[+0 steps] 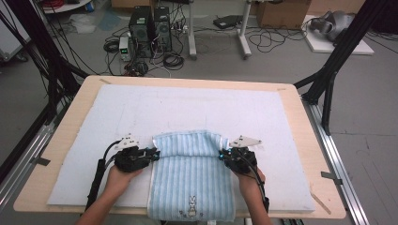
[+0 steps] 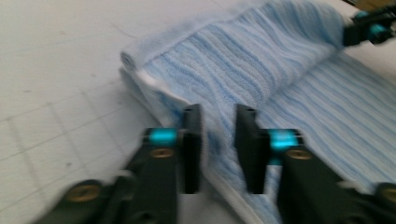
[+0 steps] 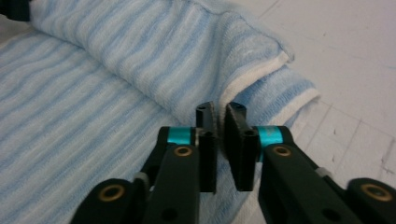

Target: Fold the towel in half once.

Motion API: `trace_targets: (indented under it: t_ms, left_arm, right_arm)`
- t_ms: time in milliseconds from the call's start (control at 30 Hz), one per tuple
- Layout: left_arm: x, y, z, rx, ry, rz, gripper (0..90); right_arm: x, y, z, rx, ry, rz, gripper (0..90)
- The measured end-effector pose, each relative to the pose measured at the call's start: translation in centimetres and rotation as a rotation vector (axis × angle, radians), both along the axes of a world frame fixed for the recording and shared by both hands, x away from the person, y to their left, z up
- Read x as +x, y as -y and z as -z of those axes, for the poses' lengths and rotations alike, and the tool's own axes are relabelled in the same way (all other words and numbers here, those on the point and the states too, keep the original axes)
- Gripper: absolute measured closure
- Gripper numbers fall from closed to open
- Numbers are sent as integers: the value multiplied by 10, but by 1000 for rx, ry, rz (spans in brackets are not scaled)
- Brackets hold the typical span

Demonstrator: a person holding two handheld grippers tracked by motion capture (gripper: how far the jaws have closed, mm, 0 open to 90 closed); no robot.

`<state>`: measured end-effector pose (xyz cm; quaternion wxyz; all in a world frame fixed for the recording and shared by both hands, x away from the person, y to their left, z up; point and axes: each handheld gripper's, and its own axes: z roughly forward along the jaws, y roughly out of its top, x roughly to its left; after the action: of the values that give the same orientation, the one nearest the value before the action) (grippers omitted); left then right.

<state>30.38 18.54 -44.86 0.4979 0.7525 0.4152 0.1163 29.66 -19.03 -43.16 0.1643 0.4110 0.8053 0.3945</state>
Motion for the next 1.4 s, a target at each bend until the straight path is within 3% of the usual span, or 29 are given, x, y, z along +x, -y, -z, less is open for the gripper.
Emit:
trace_targets:
  t_ms: [133, 267, 300, 433, 533, 567, 733, 800, 900, 933, 1033, 1167, 1233, 1300, 1333, 1400]
  left_arm:
    - [8, -11, -5, -17, 17, -68, 475]
    - [22, -20, -10, -67, 29, -109, 456]
    - [27, -20, -11, -57, 16, -115, 446]
    - [43, -17, -17, -61, 12, -102, 435]
    - [53, -11, -17, -38, 1, -93, 435]
    - [58, -8, -16, -25, -22, -90, 439]
    - [67, 3, -7, 18, -73, -67, 490]
    - [67, 6, -2, 38, -103, -50, 552]
    - [66, 8, 0, 57, -113, -14, 761]
    - [65, 8, -1, 55, -107, -15, 802]
    - [62, 7, -5, 32, -87, -6, 818]
    - [58, 5, -10, 4, -61, 8, 819]
    - [56, 5, -11, -6, -56, 6, 820]
    - [55, 5, -11, -4, -55, 7, 820]
    - [55, 5, -11, -4, -55, 5, 819]
    - [54, 6, -10, -7, -56, 4, 820]
  right_arm:
    - [3, 4, -4, 16, 27, 51, 627]
    - [15, 10, -14, 59, 51, 123, 513]
    - [19, 11, -17, 77, 49, 140, 488]
    - [41, 12, -24, 72, 47, 186, 486]
    - [57, 10, -23, 46, 10, 197, 500]
    - [62, 9, -22, 37, -7, 197, 500]
    - [79, -2, -10, 24, -94, 137, 500]
    - [82, -6, -4, 7, -123, 108, 590]
    - [80, -7, -3, 22, -108, 72, 798]
    - [79, -7, -4, 22, -102, 67, 829]
    - [76, -4, -5, 25, -92, 56, 892]
    - [71, -1, -10, 41, -75, 49, 888]
    - [71, -1, -11, 32, -57, 62, 701]
    - [73, -4, -9, 7, -68, 88, 559]
    - [75, -6, -7, -12, -76, 100, 504]
    - [79, -11, -1, -50, -96, 110, 480]
